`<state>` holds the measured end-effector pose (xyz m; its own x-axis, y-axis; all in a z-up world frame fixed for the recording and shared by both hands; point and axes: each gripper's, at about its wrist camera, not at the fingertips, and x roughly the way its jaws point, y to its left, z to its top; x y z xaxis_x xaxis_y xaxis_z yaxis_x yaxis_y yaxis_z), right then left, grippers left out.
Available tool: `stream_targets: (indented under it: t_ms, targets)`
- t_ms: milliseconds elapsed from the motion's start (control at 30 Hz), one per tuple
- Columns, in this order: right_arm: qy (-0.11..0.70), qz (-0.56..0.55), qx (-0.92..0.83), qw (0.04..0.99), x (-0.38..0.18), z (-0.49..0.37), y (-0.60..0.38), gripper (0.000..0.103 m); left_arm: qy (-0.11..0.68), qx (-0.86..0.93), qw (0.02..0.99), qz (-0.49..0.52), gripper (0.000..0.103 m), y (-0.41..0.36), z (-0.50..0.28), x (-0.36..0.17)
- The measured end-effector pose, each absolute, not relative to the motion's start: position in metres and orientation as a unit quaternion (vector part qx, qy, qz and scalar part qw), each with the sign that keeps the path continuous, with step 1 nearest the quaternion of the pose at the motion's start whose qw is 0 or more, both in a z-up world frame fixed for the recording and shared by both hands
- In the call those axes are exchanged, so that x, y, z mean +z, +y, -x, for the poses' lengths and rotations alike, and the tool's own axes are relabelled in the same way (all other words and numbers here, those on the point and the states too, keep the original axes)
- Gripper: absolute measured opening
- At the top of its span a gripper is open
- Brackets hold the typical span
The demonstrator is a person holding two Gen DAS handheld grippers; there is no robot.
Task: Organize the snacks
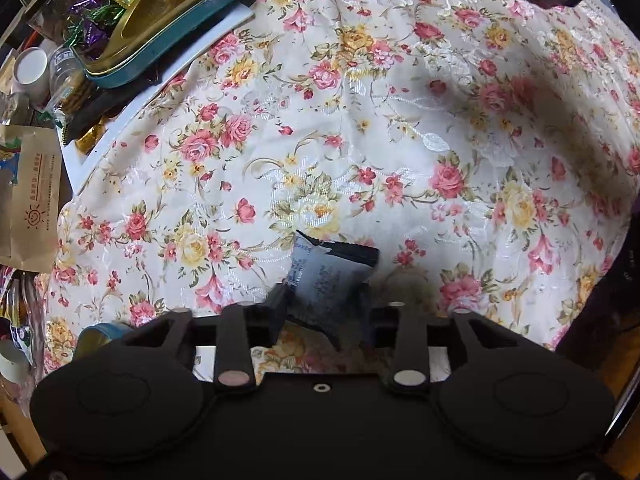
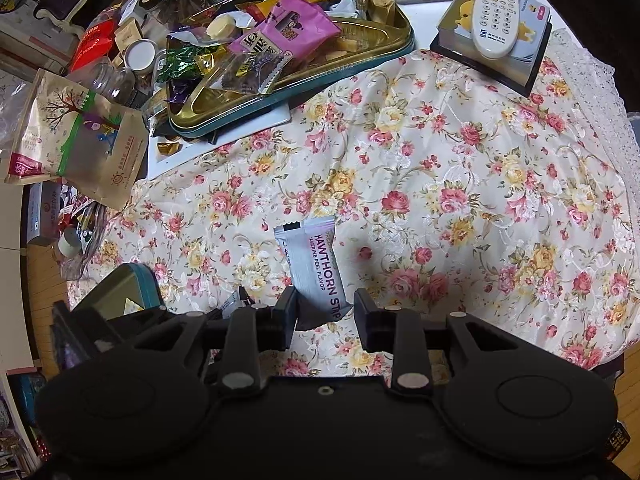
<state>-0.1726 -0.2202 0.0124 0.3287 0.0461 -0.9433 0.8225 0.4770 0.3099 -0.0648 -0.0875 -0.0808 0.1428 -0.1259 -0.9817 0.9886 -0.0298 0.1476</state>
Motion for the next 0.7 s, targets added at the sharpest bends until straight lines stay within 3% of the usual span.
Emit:
stream_targets:
  t_ms: [200, 300, 433, 700]
  targets:
    - [0.512, -0.425, -0.279, 0.693, 0.010, 0.172, -0.219, 0.032, 0.447, -0.491, 0.568, -0.486, 0.052, -0.095, 0.058, -0.088]
    - [0.510, -0.421, -0.286, 0.694, 0.011, 0.172, -0.221, 0.032, 0.463, -0.473, 0.583, -0.472, 0.046, -0.099, 0.055, -0.088]
    - [0.511, -0.418, -0.292, 0.692, 0.010, 0.171, -0.223, 0.032, 0.490, -0.426, 0.608, -0.457, 0.045, -0.106, 0.051, -0.087]
    - [0.514, -0.405, -0.297, 0.695, 0.009, 0.169, -0.219, 0.032, 0.505, -0.345, 0.686, -0.394, 0.045, -0.108, 0.036, -0.033]
